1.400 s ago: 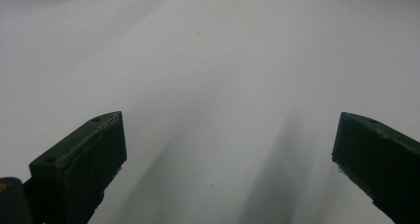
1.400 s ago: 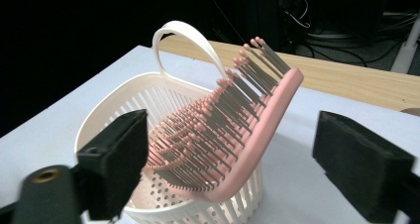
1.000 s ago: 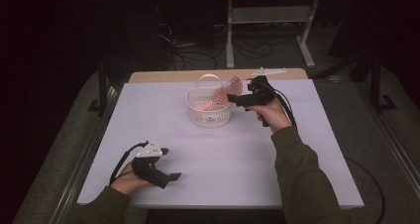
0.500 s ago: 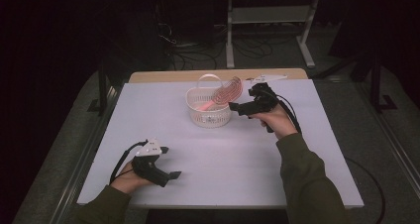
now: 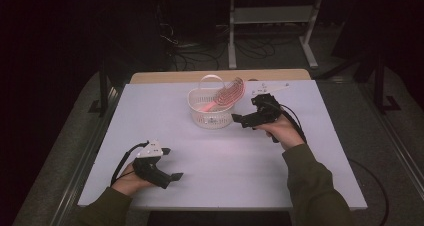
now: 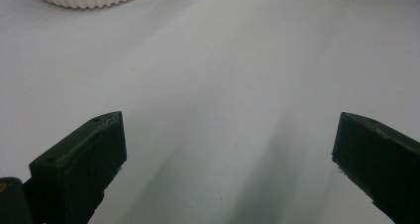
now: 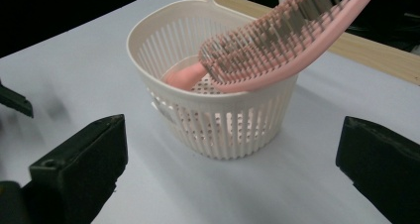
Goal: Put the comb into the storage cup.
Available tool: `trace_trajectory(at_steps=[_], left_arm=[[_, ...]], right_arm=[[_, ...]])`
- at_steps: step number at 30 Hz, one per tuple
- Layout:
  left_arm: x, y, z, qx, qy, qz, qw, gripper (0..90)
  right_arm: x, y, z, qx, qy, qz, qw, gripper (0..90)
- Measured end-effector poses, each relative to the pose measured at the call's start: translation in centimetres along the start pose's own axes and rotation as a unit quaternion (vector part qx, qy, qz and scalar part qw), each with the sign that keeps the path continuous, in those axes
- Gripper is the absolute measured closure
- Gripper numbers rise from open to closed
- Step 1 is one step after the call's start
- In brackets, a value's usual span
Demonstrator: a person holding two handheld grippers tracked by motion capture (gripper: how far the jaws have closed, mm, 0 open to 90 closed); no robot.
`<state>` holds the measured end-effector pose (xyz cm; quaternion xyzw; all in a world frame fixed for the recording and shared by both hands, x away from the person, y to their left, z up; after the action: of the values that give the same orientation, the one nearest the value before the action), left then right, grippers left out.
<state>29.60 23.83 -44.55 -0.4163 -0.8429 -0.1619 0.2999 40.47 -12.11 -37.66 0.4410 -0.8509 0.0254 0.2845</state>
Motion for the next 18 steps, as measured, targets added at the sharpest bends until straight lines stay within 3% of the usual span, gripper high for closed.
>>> trace_trajectory(at_steps=[18], left_arm=[[0.2,0.0,0.0,0.002,-0.003,-0.001,1.0000,0.3]], right_arm=[[1.1,1.5,3.2,0.009,0.022,-0.003,0.9997,0.0]])
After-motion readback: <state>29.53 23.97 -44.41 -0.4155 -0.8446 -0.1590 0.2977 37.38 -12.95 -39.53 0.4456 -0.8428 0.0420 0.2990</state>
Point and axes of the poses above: each handheld gripper's, and its own axes: x roughly backward along the jaws, z roughly out of its underside, y roughly to its left, the point moved 1 cm from there along -x, roughly forward along the jaws, and after that the axes turned 8 degrees about -z, right-handed, at the moved point
